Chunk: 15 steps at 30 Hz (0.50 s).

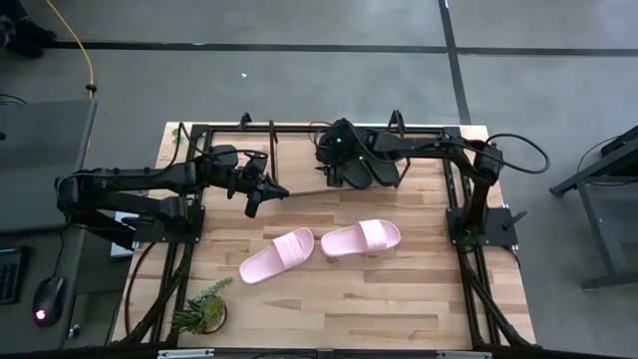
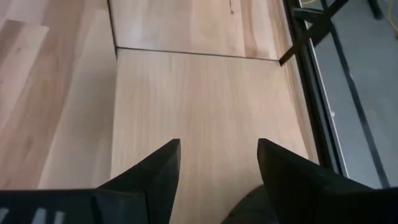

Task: Pick and place slides into the shelf
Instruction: Put the black slide on the shelf

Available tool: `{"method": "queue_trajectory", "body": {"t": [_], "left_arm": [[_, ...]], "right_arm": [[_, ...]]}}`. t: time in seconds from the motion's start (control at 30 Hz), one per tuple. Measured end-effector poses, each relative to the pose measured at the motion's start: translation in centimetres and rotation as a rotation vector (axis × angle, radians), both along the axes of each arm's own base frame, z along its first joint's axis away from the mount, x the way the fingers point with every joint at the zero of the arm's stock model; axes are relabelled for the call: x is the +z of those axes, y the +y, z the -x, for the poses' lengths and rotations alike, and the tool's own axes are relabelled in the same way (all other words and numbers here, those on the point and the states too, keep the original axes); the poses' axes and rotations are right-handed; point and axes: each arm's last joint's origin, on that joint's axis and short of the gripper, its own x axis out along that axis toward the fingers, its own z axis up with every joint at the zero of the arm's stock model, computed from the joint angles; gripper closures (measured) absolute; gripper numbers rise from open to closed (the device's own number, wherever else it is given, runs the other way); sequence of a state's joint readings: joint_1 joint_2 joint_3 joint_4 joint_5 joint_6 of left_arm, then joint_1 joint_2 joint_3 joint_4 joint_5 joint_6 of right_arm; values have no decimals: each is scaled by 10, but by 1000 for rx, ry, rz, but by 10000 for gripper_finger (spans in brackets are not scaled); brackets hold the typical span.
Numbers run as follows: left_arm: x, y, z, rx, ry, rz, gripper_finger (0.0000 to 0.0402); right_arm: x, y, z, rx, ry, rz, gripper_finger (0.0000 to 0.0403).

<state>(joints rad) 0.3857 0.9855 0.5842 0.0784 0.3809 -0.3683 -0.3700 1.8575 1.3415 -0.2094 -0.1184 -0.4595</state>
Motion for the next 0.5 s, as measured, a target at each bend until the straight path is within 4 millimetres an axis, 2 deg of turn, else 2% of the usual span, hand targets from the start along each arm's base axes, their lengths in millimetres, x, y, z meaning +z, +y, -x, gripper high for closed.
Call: {"method": "queue_trajectory", "body": {"t": [0.3, 0.5], "left_arm": [[0, 0, 0, 1, -1, 0, 401], [0, 0, 0, 1, -1, -1, 401]], "right_arm": [[-23, -11, -3, -36, 61, -1, 199], [-24, -14, -2, -115, 83, 42, 199]]}}
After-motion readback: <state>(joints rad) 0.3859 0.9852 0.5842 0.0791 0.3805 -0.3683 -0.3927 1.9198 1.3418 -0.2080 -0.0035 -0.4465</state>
